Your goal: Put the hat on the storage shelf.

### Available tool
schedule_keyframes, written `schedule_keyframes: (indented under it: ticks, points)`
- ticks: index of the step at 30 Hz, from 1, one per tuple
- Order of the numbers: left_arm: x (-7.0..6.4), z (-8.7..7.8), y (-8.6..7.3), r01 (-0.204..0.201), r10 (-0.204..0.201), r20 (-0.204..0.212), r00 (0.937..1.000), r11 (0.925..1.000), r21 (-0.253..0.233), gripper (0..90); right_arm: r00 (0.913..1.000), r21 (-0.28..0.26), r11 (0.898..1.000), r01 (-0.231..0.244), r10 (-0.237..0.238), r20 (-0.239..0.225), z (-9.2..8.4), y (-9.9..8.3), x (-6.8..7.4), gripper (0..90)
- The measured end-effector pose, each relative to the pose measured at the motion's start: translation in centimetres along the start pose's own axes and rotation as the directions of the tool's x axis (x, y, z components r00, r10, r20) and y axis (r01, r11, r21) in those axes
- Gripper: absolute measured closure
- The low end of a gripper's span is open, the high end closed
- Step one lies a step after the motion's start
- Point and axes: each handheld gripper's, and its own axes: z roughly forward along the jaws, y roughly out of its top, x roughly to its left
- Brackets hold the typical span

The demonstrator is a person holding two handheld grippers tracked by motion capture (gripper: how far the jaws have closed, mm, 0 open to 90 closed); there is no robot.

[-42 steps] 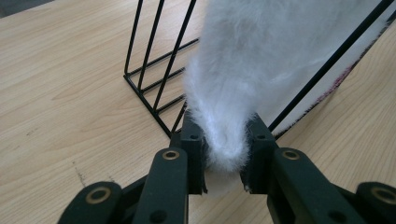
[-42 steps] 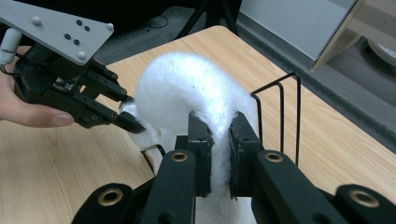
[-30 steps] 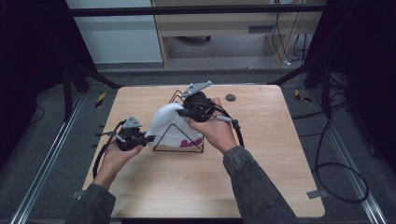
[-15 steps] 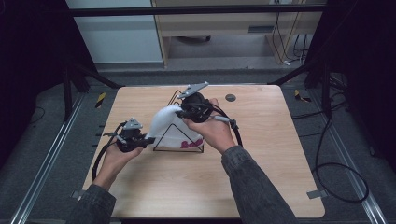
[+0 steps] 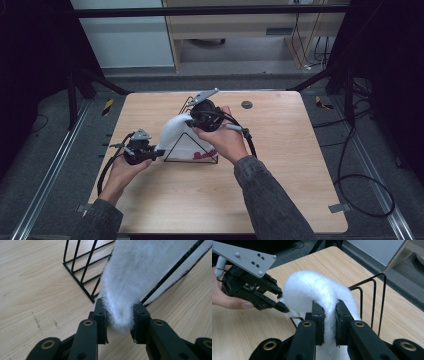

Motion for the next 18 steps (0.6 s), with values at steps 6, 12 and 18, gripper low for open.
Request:
schedule_keyframes:
  ticks: [6, 12, 18]
  points:
    - [0.09, 0.24, -0.2, 0.008, -0.008, -0.003, 1.0, 0.9998, 0.02, 67.0, 1.0, 0.011, 1.0, -0.005, 0.005, -0.002, 0.38, -0.05, -0.1, 79.4]
    - [0.52, 0.15, -0.42, 0.019, -0.019, -0.009, 0.9998, 0.9994, 0.027, 66.7, 1.0, 0.015, 1.0, -0.004, 0.004, -0.004, 0.74, 0.03, 0.08, 79.2]
    - [0.57, 0.16, -0.55, 0.02, -0.02, -0.011, 0.9997, 0.9993, 0.03, 66.3, 0.9999, 0.016, 1.0, -0.011, 0.011, -0.007, 0.79, 0.03, 0.05, 77.9]
